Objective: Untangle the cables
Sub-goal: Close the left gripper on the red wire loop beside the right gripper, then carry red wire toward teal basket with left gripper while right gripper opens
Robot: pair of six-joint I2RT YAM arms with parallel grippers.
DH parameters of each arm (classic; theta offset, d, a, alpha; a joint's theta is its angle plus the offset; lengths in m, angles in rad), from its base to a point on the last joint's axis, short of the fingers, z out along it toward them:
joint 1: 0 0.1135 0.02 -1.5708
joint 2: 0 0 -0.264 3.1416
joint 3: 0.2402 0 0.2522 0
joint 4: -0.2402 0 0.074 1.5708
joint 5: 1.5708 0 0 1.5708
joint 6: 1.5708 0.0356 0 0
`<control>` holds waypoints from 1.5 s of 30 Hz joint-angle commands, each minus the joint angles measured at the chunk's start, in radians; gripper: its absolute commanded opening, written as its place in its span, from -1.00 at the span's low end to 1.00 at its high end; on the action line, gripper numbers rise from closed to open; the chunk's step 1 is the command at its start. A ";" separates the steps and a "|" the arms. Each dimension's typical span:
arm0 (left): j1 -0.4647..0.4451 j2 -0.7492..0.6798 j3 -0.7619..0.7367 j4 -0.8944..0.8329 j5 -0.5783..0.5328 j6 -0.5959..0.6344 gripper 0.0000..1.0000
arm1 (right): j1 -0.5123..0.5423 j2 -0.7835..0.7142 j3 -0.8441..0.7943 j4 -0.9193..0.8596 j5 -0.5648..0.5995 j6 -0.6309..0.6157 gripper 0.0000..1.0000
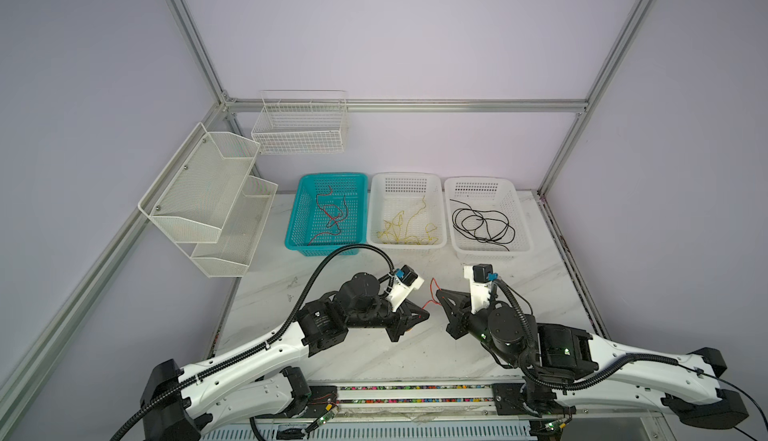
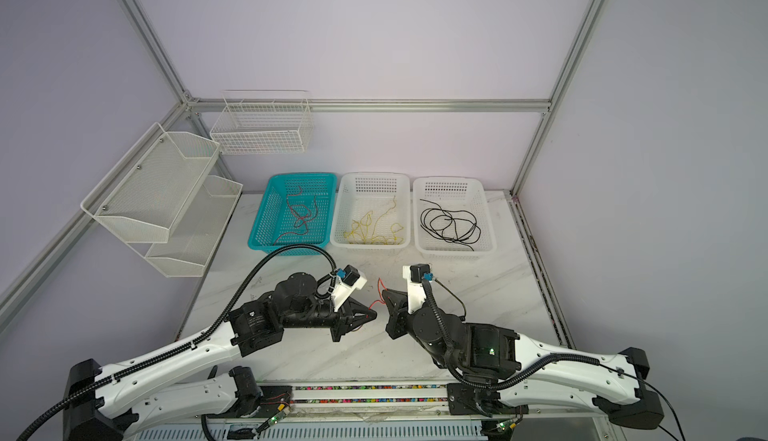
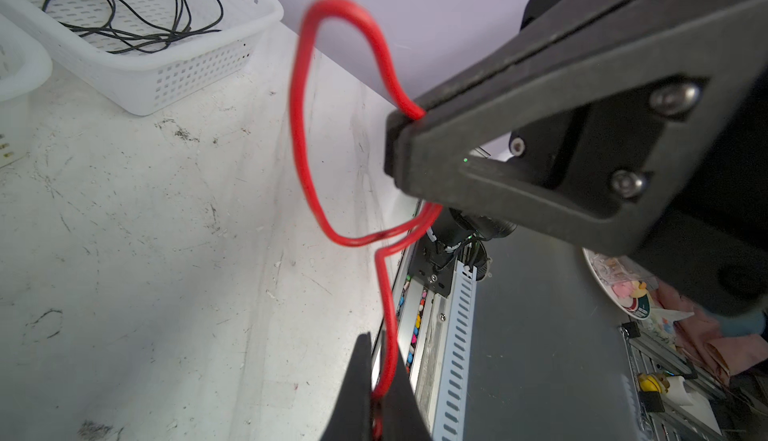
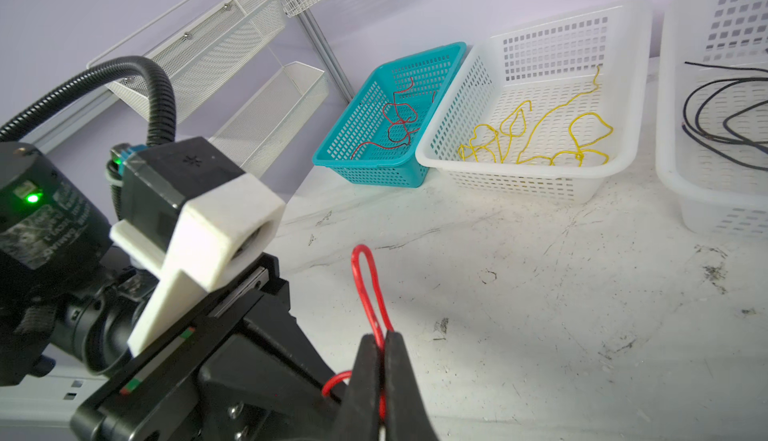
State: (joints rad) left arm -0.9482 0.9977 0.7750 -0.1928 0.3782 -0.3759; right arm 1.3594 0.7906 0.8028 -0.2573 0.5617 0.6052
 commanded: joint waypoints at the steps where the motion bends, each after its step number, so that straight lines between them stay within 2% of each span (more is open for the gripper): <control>1: 0.054 -0.019 -0.025 0.007 -0.097 -0.050 -1.00 | 0.000 -0.035 -0.010 -0.052 0.025 0.004 -0.79; 12: 0.253 -0.017 0.046 -0.108 -0.035 -0.055 -1.00 | 0.000 -0.088 0.024 -0.132 0.079 0.012 0.03; 19: 0.441 -0.012 0.106 -0.195 -0.056 -0.011 -1.00 | 0.000 -0.164 0.028 -0.191 0.174 0.026 0.52; 25: 0.550 0.036 0.153 -0.180 -0.092 0.046 -1.00 | 0.000 -0.206 0.008 -0.208 0.272 0.033 0.94; 32: 0.638 0.084 0.207 -0.141 -0.194 0.047 -1.00 | 0.000 -0.215 0.018 -0.218 0.385 -0.004 0.95; 38: 0.702 0.127 0.233 -0.097 -0.294 0.023 -1.00 | 0.000 -0.174 -0.016 -0.191 0.541 -0.038 0.95; 45: 0.758 0.211 0.285 -0.063 -0.331 0.013 -1.00 | 0.000 -0.057 -0.065 -0.011 0.483 -0.278 0.94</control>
State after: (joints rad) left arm -0.2081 1.1904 0.9340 -0.3130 0.0776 -0.3565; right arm 1.3594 0.6964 0.7605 -0.3603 1.0340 0.4572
